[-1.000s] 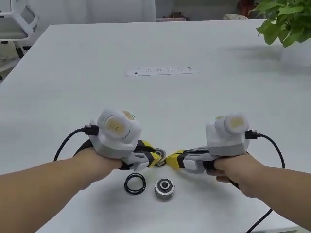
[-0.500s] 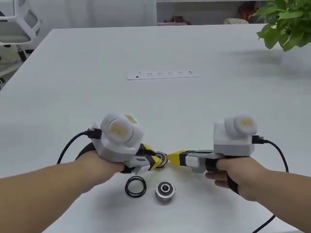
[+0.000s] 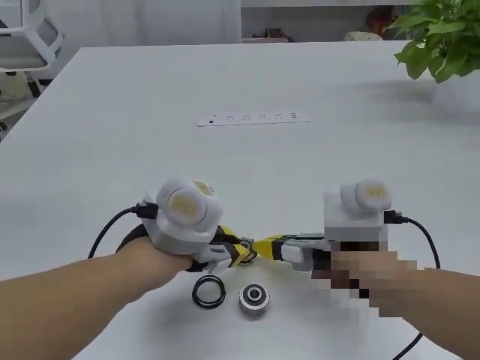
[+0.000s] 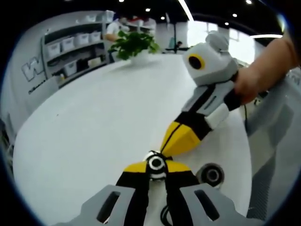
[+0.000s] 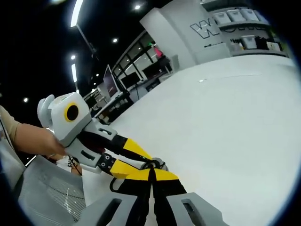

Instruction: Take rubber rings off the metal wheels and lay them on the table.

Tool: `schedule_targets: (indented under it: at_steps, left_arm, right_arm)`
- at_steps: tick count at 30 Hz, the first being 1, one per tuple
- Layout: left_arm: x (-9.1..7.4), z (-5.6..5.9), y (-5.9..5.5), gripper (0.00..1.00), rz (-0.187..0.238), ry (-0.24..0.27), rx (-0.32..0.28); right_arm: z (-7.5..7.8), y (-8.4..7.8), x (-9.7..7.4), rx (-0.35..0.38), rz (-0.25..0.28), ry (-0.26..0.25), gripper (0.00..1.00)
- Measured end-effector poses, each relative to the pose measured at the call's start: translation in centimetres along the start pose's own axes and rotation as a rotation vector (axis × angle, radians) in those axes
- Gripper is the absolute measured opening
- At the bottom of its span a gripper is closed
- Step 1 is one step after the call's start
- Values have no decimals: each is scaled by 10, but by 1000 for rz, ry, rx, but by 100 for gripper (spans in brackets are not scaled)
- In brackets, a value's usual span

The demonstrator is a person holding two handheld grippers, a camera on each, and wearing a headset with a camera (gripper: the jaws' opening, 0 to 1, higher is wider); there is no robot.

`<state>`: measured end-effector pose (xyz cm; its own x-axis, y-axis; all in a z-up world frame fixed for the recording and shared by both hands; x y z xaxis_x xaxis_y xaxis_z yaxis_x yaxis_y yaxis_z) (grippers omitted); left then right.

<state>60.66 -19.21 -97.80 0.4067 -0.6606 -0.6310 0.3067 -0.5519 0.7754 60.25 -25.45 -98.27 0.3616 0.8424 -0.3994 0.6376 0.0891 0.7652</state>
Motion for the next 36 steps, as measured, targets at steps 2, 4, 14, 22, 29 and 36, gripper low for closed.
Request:
schedule_targets:
  at_steps: [2, 4, 14, 22, 29, 36]
  left_arm:
    - [0, 0, -1, 12, -3, 1, 0]
    - [0, 0, -1, 12, 1, 1, -5]
    - [1, 0, 0, 12, 6, 5, -11]
    - [0, 1, 1, 14, -12, -13, -16]
    - [-15, 5, 8, 17, 22, -42, -10]
    - [-39, 4, 13, 22, 71, -45, -18]
  right_arm:
    - [-6, 0, 0, -1, -1, 32, 0]
    - [-2, 1, 5, -34, -4, 29, 0]
    - [-3, -1, -3, 1, -6, 53, 0]
    - [-2, 4, -6, 5, 4, 37, 0]
    - [-4, 8, -9, 13, 18, 39, 0]
    - [-8, 13, -11, 10, 32, 50, 0]
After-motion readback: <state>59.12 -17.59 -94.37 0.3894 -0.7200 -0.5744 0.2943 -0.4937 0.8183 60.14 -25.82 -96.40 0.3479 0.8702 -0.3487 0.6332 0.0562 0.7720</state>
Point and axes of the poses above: the centre of the closed fingertips' face, and the gripper's own axes: x roughly forward along the fingers, z roughly to its right, y roughly out of its top, the point moved 4 cm from there along -x, roughly backward along the fingers
